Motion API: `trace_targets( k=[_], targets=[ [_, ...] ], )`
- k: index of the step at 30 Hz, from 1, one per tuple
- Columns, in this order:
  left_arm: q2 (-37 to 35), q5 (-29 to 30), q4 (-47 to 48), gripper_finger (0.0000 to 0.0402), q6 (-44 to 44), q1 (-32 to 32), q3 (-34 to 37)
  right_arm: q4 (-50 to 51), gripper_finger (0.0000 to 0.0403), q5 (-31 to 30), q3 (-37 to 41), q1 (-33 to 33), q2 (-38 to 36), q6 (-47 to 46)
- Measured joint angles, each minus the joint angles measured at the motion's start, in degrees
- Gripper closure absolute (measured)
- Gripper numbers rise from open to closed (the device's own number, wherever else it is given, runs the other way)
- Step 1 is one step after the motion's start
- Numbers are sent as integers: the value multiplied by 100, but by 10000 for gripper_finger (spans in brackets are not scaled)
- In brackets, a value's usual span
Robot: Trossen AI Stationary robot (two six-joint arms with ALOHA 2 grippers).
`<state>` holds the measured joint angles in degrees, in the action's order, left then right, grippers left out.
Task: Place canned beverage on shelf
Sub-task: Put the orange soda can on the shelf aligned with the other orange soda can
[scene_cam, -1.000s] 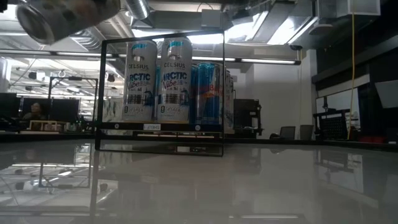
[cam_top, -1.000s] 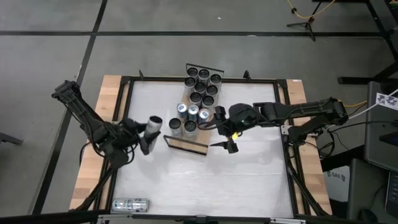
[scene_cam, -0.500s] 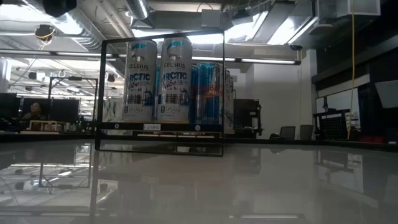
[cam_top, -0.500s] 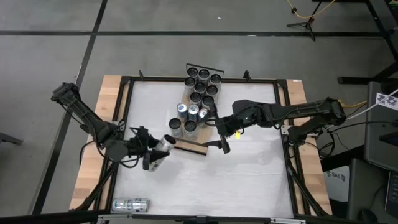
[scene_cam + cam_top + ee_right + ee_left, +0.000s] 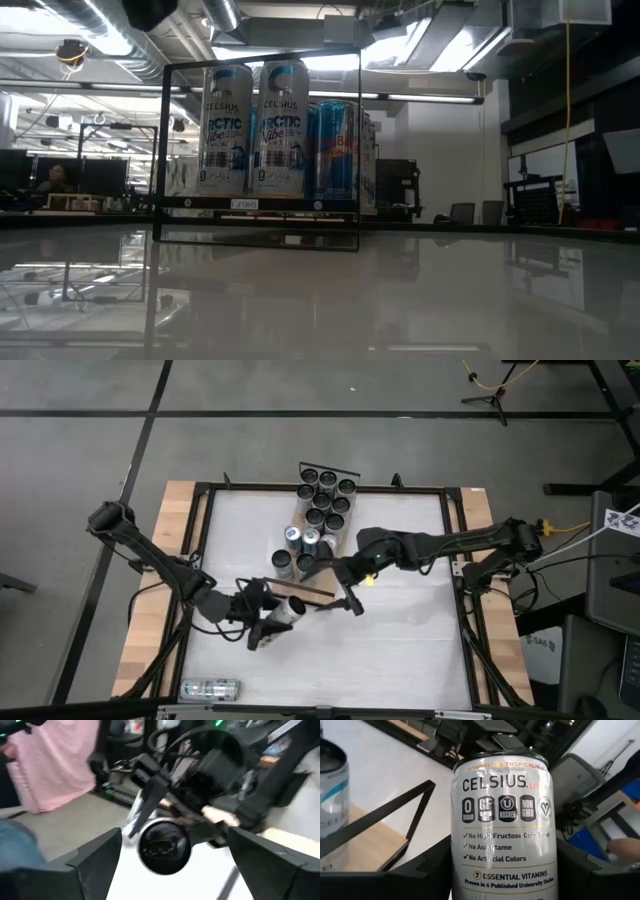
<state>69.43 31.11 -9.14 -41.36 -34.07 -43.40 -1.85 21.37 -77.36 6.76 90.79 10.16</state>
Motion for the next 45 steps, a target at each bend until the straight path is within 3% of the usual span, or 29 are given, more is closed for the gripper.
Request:
trace_targets(
  k=[10, 23, 45],
  targets=[
    [412, -74, -898, 161, 1336, 113, 2, 1, 45, 283, 0, 2, 300, -134],
    [418, -50, -1885, 161, 3146, 198, 2, -196, 45, 423, 2, 2, 301, -246],
    [413, -103, -2445, 161, 4262, 555, 2, -1473, 45, 668, 6, 2, 633, -237]
  ],
)
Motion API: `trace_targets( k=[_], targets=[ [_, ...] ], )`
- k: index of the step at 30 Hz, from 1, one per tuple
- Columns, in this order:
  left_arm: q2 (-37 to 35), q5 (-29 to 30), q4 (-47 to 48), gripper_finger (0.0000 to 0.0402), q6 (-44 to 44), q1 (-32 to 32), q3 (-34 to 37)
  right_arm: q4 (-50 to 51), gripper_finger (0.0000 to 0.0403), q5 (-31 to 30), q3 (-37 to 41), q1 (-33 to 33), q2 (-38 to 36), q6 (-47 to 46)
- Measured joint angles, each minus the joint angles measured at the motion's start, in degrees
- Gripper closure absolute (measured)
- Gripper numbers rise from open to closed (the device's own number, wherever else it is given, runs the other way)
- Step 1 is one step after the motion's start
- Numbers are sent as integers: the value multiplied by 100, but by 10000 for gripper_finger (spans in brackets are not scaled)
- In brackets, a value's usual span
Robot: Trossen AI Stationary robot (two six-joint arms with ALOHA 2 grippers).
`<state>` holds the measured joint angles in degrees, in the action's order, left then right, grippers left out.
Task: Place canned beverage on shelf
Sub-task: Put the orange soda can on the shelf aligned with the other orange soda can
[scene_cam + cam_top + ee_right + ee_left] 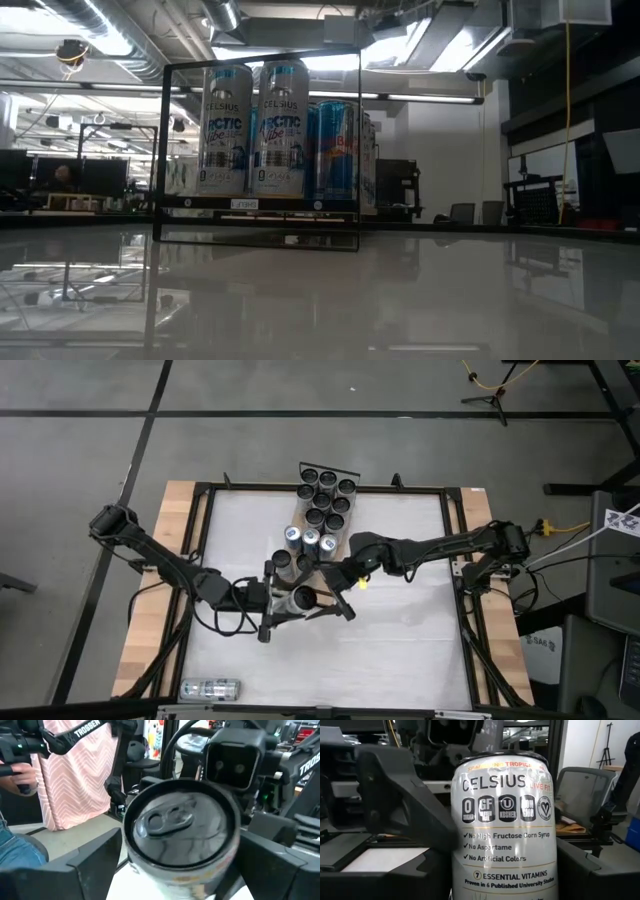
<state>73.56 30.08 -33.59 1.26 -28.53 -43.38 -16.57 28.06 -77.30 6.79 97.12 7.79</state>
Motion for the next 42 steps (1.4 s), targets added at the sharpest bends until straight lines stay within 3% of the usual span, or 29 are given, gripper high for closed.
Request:
trace_targets(
  k=[7, 17, 25, 32, 42],
  targets=[
    [0, -27, -3, 161, -3, 154, 0, 6, 52, -9, 0, 0, 0, 2],
    [0, -141, -1, 156, -24, 240, 0, -7, 157, -94, 0, -2, 0, 17],
    [0, -81, 41, 115, -114, 240, 2, 115, 156, -145, -2, -9, -2, -269],
    [-1, -67, 118, 106, -307, 242, 2, 253, 158, -155, -6, -9, -75, -339],
    [-7, -18, 221, 107, -544, 248, 2, 2021, 157, -625, -721, 4, -129, -523]
  ],
)
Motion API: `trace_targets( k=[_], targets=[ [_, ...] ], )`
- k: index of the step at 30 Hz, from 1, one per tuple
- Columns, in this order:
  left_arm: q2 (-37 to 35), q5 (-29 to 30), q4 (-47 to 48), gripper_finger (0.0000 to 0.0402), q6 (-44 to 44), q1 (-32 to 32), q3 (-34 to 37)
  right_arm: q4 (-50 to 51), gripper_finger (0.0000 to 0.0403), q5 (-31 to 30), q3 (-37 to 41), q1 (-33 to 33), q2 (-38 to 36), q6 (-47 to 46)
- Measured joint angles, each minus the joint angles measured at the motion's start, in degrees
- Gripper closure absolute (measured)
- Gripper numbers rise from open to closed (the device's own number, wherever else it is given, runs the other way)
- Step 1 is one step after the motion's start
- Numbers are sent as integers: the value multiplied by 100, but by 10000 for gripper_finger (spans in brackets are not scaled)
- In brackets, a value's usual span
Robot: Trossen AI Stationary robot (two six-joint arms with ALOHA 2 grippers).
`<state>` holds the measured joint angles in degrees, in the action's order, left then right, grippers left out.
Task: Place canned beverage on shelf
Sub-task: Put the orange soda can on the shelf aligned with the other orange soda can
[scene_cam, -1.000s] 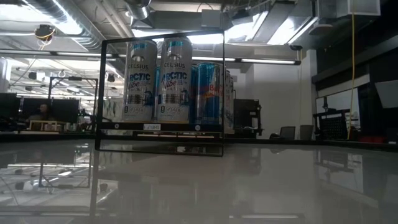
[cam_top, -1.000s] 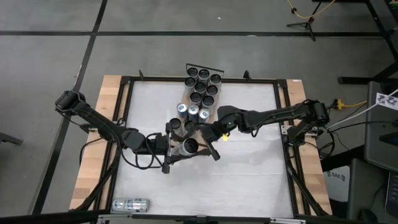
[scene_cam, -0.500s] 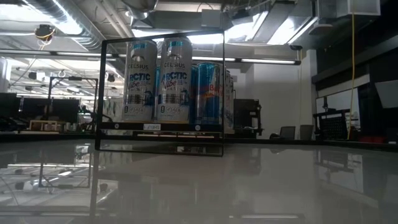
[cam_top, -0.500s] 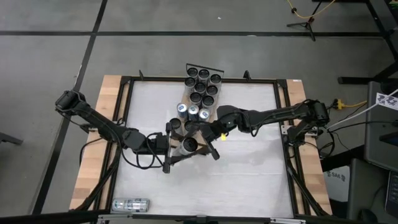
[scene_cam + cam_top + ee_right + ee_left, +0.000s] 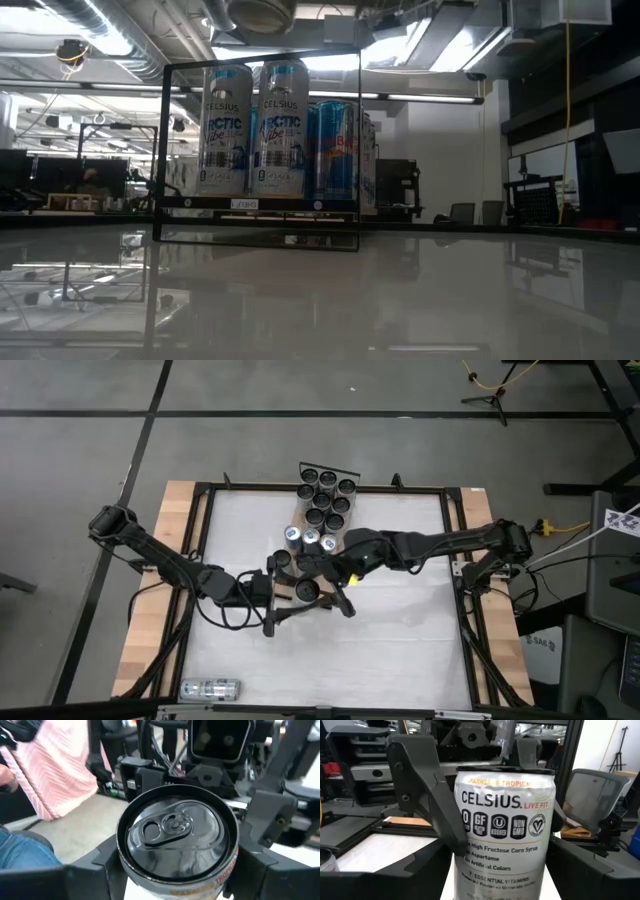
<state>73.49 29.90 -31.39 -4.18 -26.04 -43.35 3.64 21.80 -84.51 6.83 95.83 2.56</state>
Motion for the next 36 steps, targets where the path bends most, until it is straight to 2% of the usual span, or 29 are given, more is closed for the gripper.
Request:
trace_targets(
  k=[4, 8, 14, 18, 29, 36],
  targets=[
    [0, 1, 27, 107, 28, 22, 0, 611, 156, -291, -326, 0, 0, -232],
    [-4, 141, 30, 107, 34, 85, -4, 960, 156, -843, -494, 11, 0, -320],
    [-3, 702, 49, 107, 26, 256, -4, 992, 155, -1537, -509, -7, -7, -835],
    [-2, 765, 49, 108, 24, 394, -4, 992, 155, -2062, -509, -4, -8, -867],
    [2, 748, 47, 109, 23, 479, -4, 996, 155, -2097, -509, -7, -9, -876],
    [2, 674, 49, 146, 41, 479, -4, 1003, 148, -2070, -509, -4, -17, -880]
  ],
)
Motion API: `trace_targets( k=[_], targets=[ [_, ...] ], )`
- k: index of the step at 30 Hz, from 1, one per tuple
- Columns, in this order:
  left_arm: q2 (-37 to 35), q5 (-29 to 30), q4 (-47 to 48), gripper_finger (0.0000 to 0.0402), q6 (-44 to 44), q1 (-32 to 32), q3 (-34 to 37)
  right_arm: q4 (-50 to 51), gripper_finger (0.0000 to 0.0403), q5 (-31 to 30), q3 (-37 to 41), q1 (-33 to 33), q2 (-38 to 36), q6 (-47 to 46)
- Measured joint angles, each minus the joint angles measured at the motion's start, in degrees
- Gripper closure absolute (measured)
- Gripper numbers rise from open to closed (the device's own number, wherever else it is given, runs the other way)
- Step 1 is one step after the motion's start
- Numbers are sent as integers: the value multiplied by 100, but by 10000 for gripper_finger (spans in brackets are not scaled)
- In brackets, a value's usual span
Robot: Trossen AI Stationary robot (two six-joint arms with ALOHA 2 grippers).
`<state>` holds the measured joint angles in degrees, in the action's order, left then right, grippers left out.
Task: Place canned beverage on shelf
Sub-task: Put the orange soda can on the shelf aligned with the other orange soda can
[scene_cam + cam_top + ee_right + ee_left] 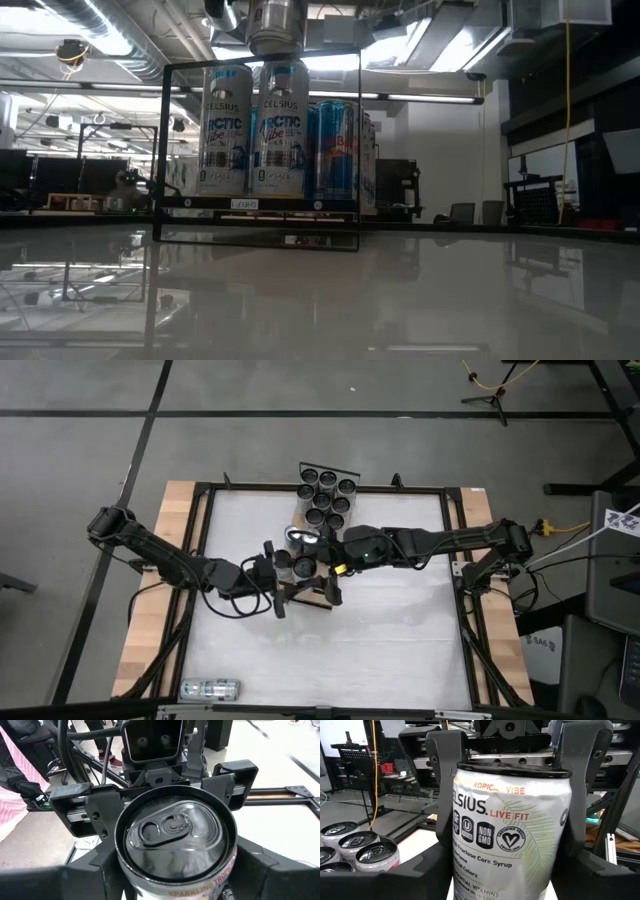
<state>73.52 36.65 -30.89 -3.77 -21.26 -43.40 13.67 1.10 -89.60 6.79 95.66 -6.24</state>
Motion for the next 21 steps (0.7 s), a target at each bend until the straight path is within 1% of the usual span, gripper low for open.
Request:
trace_targets(
  k=[4, 11, 15, 21],
  targets=[
    [0, -5, -2, 167, 0, 0, 0, -3, 131, 2, 0, 0, 0, 0],
    [4, -40, 0, 168, -42, 0, 0, -7, 103, 5, -4, 0, 0, 23],
    [7, -66, -19, 168, -39, -2, 2, -1, 99, 214, -6, -11, -42, 17],
    [7, -63, -130, 168, -33, -2, 4, -10, 100, 203, -9, -11, -423, 20]
  ],
)
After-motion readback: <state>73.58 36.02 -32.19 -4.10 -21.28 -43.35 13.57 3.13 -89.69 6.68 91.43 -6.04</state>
